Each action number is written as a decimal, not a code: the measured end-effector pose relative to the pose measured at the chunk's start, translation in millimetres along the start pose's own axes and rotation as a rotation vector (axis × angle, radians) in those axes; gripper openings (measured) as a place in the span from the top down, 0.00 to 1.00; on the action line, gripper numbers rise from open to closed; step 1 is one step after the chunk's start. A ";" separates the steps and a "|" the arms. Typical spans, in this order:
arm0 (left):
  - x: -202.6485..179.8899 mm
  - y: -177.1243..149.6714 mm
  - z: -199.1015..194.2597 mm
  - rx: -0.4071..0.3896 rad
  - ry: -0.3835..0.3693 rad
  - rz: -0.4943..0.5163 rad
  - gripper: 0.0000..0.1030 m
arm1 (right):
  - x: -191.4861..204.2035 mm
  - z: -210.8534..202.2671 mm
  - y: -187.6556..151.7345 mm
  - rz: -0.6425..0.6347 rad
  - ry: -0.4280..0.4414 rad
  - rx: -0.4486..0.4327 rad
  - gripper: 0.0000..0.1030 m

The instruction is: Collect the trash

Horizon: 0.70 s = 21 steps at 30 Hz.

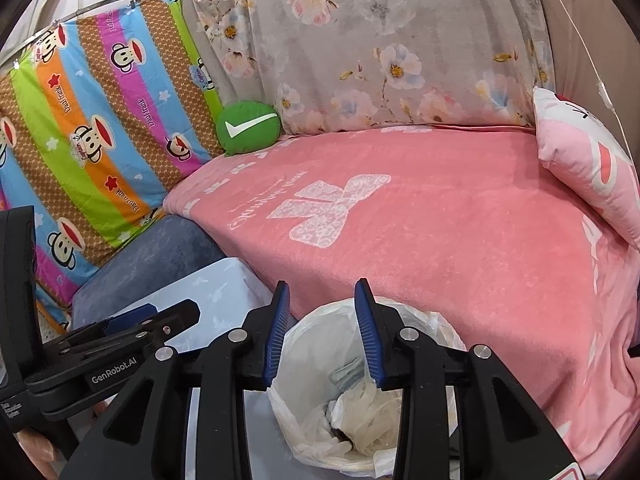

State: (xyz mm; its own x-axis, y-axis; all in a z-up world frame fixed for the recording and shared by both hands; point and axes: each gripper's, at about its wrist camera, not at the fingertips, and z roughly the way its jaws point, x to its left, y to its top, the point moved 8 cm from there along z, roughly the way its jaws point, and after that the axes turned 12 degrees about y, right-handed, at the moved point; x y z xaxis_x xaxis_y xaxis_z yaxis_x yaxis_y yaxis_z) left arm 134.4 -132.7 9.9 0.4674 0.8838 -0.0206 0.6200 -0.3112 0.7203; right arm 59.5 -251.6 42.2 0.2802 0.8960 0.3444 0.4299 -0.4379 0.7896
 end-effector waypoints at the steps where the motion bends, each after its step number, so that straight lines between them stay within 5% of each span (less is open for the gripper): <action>1: 2.1 -0.8 -0.7 -0.004 0.010 0.000 0.36 | 1.9 0.7 -2.2 -0.008 -0.004 0.008 0.67; 21: 39.6 -40.2 -6.5 0.014 0.148 -0.008 0.20 | 21.9 -7.6 -53.8 -0.124 -0.070 0.119 0.60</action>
State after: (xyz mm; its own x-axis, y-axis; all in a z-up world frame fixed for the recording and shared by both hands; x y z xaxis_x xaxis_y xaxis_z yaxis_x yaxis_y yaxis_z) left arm 123.9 -82.9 -15.4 0.3653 0.9277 0.0773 0.6325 -0.3082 0.7106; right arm 36.0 -207.9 11.1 0.2759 0.9382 0.2090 0.5625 -0.3339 0.7564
